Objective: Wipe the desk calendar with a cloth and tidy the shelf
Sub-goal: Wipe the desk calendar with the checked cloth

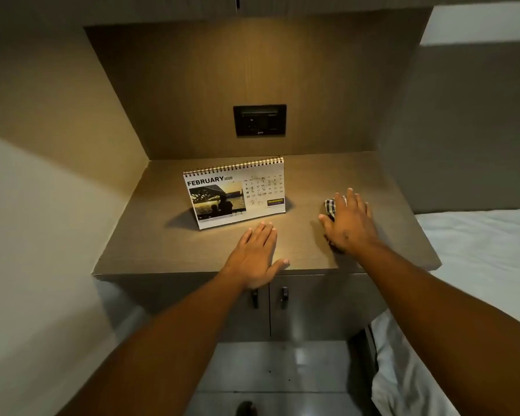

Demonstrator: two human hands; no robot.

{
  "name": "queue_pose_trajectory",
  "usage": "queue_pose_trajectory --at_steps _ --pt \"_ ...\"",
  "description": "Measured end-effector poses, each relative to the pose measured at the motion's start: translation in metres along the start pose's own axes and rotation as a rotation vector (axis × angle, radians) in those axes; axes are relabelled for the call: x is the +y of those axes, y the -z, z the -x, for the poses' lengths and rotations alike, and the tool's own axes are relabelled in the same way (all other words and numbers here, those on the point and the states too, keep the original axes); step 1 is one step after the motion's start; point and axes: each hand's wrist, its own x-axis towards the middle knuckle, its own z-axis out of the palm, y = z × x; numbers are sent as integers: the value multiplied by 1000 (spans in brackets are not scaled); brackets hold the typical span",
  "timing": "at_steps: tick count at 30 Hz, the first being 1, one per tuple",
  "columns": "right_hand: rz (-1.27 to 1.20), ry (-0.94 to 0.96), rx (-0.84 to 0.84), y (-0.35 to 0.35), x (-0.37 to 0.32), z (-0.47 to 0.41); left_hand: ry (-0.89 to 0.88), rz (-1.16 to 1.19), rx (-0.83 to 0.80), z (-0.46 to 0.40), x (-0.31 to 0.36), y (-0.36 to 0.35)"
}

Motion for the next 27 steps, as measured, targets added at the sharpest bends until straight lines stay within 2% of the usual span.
queue_pose_trajectory --at_steps 7,16,19,22,24,27 --pt "17 -103 -124 -32 1 -7 -33 -41 48 -5 -3 -9" --pt "49 -141 -102 -32 0 -23 -28 -40 37 -7 -5 -13" --pt "-10 -158 -74 -37 2 -25 -31 -35 35 -9 -6 -14" --pt "-123 -228 -21 -36 2 -28 -39 -32 15 -7 -6 -11" --pt "-278 -274 102 -36 0 -24 -52 -13 -6 -5 -5 -6" --pt "-767 -400 346 -32 -14 -14 -100 14 41 -4 -7 16"
